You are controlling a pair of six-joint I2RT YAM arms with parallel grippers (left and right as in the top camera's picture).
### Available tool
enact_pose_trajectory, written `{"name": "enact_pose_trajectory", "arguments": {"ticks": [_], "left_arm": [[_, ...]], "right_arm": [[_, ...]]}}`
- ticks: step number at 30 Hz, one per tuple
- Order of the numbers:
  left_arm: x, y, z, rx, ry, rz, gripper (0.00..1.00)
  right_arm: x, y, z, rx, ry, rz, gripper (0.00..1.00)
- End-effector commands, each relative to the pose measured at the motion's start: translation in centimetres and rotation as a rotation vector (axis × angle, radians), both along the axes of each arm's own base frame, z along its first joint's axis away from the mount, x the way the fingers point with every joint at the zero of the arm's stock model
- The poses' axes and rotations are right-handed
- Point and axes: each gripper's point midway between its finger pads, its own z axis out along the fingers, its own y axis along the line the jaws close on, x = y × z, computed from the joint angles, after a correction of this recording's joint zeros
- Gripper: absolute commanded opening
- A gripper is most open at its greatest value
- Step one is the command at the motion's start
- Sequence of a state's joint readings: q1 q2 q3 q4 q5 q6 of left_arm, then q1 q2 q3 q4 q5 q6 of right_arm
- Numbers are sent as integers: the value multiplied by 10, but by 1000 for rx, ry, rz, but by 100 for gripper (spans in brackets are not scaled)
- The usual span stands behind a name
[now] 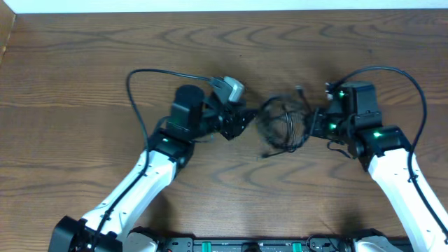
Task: Untangle cables
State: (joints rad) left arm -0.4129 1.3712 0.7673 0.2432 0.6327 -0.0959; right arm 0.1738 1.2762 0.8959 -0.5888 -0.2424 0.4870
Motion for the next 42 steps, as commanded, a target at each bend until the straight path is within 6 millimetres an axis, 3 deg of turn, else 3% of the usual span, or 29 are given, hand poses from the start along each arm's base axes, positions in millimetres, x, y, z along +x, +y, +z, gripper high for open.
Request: {"name": "enact_pose_trajectory", "arguments": {"ticks": [1,5,11,14,19,26,31,34,36,37,38,42], "left_arm": [[11,9,18,-11,-39,57,98],[11,9,18,-39,6,77,98],[4,5,8,-144,254,159,98],[-14,-9,-3,-97,283,103,98],[-37,-35,-8,-11,190,-8,98],[-28,-37,-43,97,210,86,98],[-11,-30,-86,191,252,232,98],[-9,-31,-99,209,268,234,99],[-9,-31,-103,214,273,235,67],[-7,-30,-101,209,270,239,35],[-5,-28,-99,203,265,246,9],[6,-10,-80,173,245,294,8]], "right_arm": [[5,-23,-8,-65,12,-101,1],[4,-30,-9,-18,46,-191,1],[4,-6,-1,107,43,-105,1],[8,18,16,198,-24,35,1],[6,27,22,247,-27,74,1],[-3,43,30,338,-10,144,1],[-9,52,35,391,0,185,1],[-8,52,35,391,0,185,1],[-8,51,35,386,-1,182,1],[-7,49,33,370,-6,176,1],[-4,43,29,333,-11,156,1],[1,16,10,182,10,40,1]]}}
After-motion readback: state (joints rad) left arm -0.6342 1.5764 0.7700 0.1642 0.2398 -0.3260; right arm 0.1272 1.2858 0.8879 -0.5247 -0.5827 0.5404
